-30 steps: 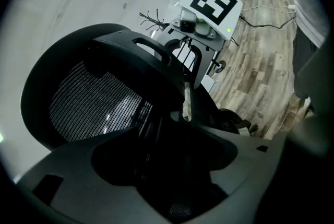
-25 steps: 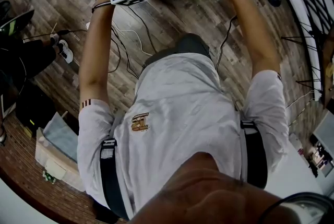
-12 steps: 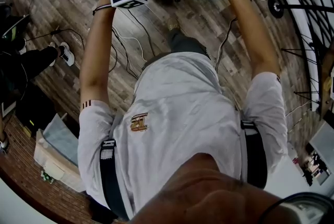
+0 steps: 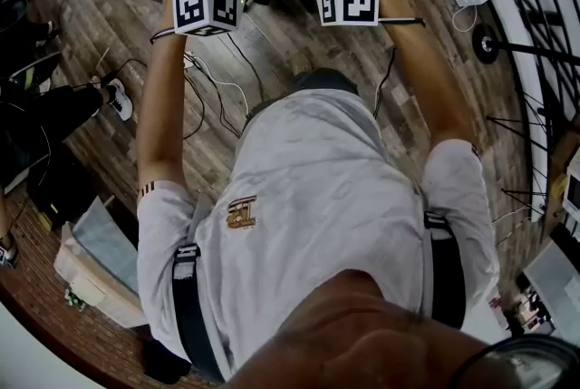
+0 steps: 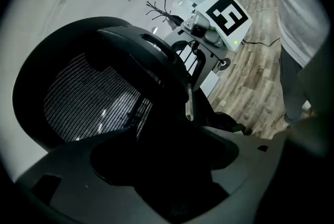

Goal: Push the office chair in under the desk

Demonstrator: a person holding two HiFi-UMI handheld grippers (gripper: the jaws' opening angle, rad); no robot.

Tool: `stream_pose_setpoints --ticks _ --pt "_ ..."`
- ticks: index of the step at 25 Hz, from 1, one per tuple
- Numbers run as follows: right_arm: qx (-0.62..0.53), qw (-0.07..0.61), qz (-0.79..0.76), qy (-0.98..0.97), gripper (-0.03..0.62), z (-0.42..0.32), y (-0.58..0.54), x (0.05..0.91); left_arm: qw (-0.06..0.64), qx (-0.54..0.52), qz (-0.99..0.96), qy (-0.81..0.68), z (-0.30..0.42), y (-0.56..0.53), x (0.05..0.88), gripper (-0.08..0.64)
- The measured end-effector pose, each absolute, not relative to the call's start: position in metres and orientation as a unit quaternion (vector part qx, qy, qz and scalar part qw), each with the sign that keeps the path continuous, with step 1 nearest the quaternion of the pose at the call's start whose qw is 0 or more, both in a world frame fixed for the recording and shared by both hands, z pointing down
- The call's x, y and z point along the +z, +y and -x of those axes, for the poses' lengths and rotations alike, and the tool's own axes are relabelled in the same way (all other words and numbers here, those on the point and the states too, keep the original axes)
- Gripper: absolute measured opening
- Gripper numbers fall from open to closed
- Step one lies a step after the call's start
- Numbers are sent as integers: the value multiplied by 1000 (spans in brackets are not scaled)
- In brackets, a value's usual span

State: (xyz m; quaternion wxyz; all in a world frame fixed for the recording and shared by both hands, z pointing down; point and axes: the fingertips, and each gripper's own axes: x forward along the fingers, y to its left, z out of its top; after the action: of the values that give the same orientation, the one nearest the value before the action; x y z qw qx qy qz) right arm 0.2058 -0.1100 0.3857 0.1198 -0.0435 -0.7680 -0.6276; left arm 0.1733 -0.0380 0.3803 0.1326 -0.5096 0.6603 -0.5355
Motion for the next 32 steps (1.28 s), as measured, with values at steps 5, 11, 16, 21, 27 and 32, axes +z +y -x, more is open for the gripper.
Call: stream_pose_setpoints --ticks 5,11,16,21,27,32 --pt "-619 125 34 -775 262 -171 -140 390 128 -539 515 655 -137 -68 385 350" --pt "-607 131 19 -784 262 -115 -150 385 126 -540 521 649 -80 -81 381 353" --pt "-601 137 8 -787 262 -64 -161 385 134 -533 534 642 -28 -93 381 357" --pt "-599 146 -9 -787 262 -6 -167 386 145 -526 552 631 29 -100 380 362" --pt "-590 168 -37 -789 262 81 -159 385 162 -546 548 612 129 -96 377 353" --pt "-585 188 -70 -786 262 137 -147 385 162 -551 561 597 191 -87 379 353"
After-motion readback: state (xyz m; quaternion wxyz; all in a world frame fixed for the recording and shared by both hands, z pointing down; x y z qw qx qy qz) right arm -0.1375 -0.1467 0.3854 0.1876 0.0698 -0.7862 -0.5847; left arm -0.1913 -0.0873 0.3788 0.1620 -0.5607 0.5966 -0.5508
